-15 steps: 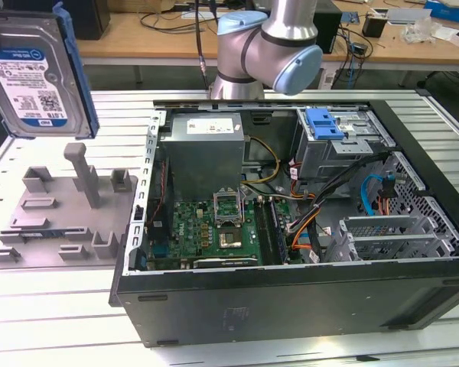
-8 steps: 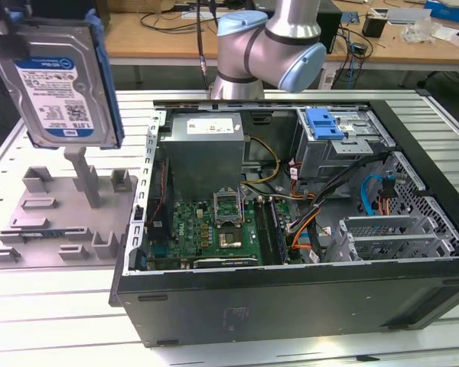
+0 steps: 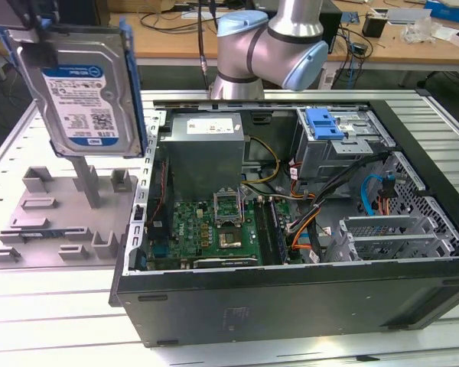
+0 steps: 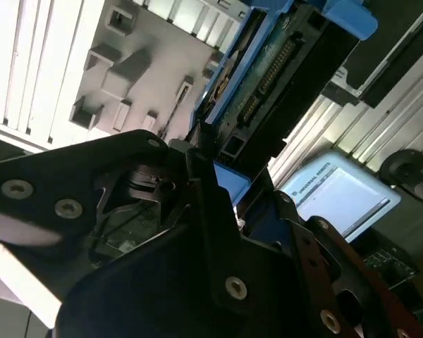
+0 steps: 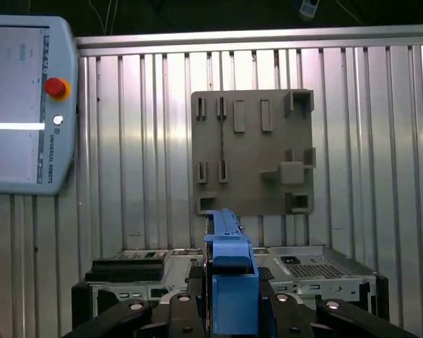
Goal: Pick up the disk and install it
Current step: 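Pick up the disk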
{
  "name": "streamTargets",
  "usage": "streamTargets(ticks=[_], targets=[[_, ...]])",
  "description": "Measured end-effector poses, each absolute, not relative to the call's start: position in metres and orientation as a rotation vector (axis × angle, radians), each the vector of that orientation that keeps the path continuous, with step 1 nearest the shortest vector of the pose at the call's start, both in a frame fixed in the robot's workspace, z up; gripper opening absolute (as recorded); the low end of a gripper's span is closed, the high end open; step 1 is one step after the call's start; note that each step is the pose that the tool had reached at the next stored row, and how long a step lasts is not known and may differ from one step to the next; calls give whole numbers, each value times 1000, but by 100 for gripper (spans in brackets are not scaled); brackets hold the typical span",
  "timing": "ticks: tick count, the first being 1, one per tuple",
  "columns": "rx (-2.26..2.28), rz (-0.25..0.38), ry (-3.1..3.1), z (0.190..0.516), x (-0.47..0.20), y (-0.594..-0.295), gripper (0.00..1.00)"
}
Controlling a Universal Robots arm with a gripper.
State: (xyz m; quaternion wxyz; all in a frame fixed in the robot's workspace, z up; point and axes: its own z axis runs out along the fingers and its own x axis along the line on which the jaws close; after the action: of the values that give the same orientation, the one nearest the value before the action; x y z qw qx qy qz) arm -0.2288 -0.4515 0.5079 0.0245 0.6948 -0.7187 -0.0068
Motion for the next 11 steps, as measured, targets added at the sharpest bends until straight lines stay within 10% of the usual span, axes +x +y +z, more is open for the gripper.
streamTargets(ticks=[11], targets=[[2149,-21,-2223,508,-169,-476,36]])
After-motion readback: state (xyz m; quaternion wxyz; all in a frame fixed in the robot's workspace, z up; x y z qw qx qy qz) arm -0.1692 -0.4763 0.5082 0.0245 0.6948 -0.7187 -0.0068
